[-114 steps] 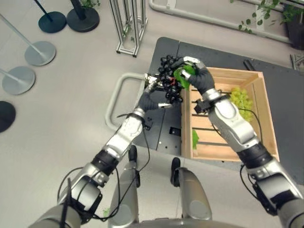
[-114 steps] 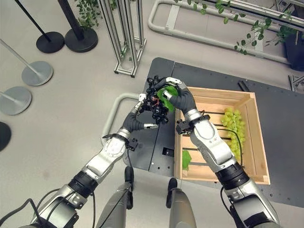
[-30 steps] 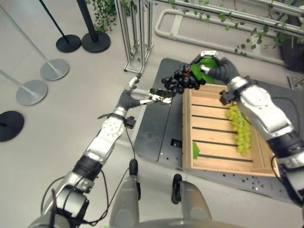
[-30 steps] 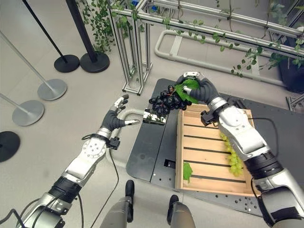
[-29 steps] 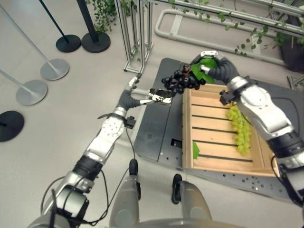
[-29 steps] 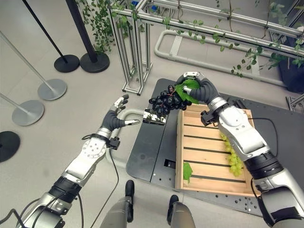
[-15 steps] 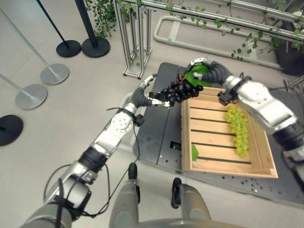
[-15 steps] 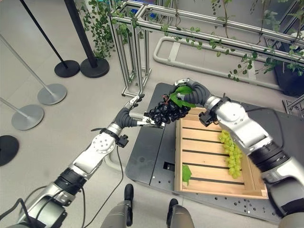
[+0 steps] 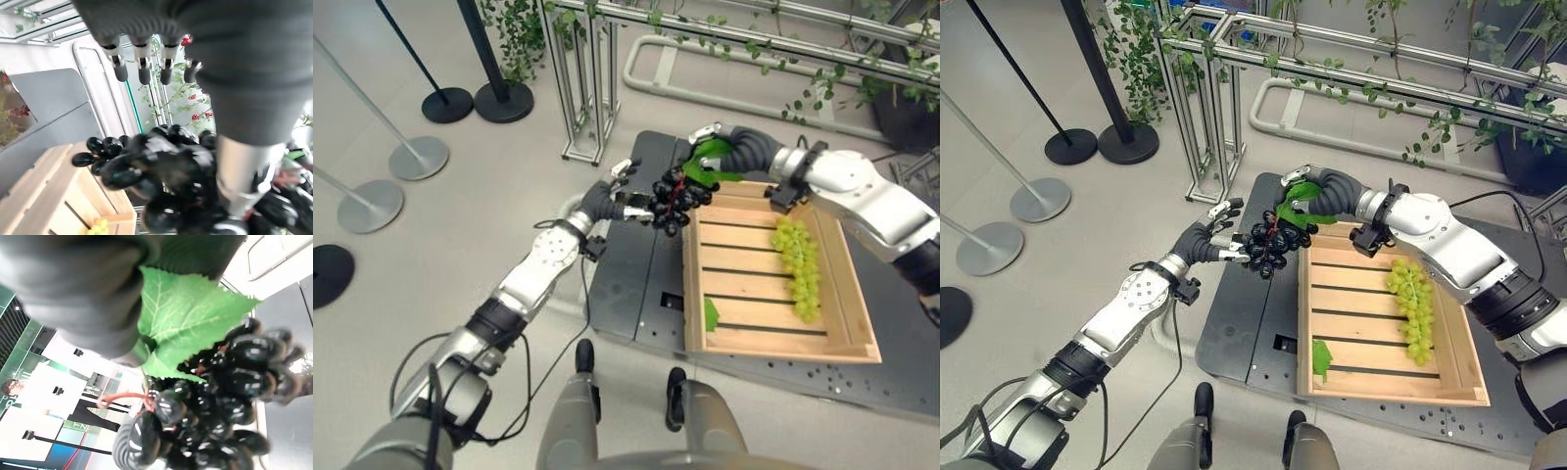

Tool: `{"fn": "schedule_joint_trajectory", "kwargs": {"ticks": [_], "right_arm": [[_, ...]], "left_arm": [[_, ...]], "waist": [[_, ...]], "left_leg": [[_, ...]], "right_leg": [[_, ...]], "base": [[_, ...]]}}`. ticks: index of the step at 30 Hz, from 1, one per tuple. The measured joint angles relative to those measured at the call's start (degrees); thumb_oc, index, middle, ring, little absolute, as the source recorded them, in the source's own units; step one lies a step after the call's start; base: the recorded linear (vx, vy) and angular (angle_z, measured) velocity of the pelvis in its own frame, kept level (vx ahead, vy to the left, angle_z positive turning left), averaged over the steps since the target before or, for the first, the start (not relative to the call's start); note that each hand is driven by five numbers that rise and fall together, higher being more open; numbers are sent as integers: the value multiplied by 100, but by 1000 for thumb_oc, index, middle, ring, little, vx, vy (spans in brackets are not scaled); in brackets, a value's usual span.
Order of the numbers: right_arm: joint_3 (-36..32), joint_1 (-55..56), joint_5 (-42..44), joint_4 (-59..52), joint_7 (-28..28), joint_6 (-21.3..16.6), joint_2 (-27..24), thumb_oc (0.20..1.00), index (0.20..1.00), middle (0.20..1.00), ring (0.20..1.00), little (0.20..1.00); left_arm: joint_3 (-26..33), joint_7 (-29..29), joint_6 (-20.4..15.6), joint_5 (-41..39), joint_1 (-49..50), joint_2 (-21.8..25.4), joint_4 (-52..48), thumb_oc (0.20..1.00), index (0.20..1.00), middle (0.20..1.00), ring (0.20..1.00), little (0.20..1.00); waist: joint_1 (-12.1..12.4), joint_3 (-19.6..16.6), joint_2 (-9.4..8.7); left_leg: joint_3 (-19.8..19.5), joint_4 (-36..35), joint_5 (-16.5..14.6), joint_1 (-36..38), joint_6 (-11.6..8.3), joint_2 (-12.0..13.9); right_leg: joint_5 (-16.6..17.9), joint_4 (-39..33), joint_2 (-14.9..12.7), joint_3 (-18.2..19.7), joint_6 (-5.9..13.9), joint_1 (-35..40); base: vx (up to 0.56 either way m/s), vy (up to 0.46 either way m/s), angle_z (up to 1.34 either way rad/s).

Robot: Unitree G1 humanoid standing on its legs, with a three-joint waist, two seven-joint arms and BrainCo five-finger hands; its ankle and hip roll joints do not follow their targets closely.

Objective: Pick up the fruits from the basket on one side to the basket on the other side

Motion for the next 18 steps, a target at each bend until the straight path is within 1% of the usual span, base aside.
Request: {"fn": "schedule_joint_trajectory", "kwargs": {"ticks": [4,8,9,11,13,14,15,18], "right_arm": [[0,0,1,0,31,1,0,200,200,200,200,200],[57,-20,72,-156,225,16,-17,200,200,200,200,200],[138,-35,120,-238,336,18,-43,200,200,200,200,200],[306,-85,132,-246,429,41,-45,200,200,200,200,200],[523,-211,133,-242,478,83,-50,200,200,200,200,200],[637,-275,284,-245,545,122,-58,200,200,200,200,200],[714,-322,354,-249,591,129,-58,200,200,200,200,200],[722,-341,355,-260,609,134,-58,200,200,200,200,200]], "left_arm": [[-1,-12,0,0,-108,3,1,1000,1000,1000,1000,1000],[-33,-81,-5,0,-181,51,0,1000,1000,1000,1000,1000],[-171,-134,-16,1,-260,120,0,1000,1000,1000,1000,1000],[-266,-210,-21,1,-300,132,1,1000,1000,1000,1000,1000],[-460,-284,-26,2,-388,239,4,1000,1000,1000,1000,1000],[-718,-392,-26,3,-559,380,4,1000,1000,1000,1000,1000],[-829,-455,-28,3,-661,442,4,1000,1000,1000,1000,1000],[-858,-530,-31,4,-723,461,4,1000,1000,1000,1000,1000]], "waist": [[1,-1,1],[0,-74,47],[2,-106,55],[4,-165,53],[-6,-191,57],[-1,-191,56],[-3,-192,57],[-2,-194,54]], "left_leg": [[0,-5,-9,49,-10,0],[0,-11,-36,50,14,-1],[-3,-14,-39,50,11,0],[-2,-18,-44,49,4,0],[0,-16,-36,50,-17,0],[0,-15,-33,49,-20,2],[1,-15,-33,49,-20,-1],[1,-14,-33,49,-19,0]], "right_leg": [[-8,0,-3,1,-3,50],[-27,3,-5,0,-3,50],[-36,7,-4,-2,-5,47],[-46,7,-3,-2,-6,45],[-50,6,-3,-2,-7,45],[-51,7,1,-3,-8,44],[-52,7,-3,-2,-7,44],[-53,4,-2,-2,-6,44]], "base": [[0,0,0],[0,0,0],[0,0,0],[0,0,0],[0,0,0],[0,0,0],[0,0,0],[0,0,0]]}}
